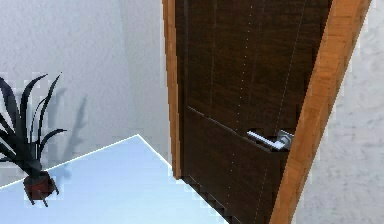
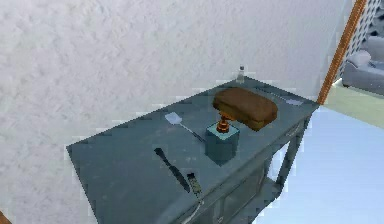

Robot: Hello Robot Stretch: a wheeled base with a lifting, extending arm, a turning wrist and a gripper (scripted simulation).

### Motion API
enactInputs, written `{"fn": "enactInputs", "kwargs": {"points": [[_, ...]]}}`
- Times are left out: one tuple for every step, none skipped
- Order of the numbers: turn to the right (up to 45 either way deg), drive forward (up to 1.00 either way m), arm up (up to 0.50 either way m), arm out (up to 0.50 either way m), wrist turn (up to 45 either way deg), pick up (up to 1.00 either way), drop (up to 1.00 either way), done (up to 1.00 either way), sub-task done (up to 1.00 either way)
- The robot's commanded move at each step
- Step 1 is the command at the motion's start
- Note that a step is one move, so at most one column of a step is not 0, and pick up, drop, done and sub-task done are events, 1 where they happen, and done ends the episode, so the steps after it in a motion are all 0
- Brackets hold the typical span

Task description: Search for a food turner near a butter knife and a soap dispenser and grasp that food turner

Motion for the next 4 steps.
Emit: {"fn": "enactInputs", "kwargs": {"points": [[0.0,0.00,0.50,0.00,0.0,0.00,0.00,0.00,0.00],[0.0,0.00,0.38,0.00,0.0,0.00,0.00,0.00,0.00],[0.0,0.00,0.00,0.34,0.0,0.00,0.00,0.00,0.00],[0.0,0.00,0.00,0.00,45.0,0.00,0.00,0.00,0.00]]}}
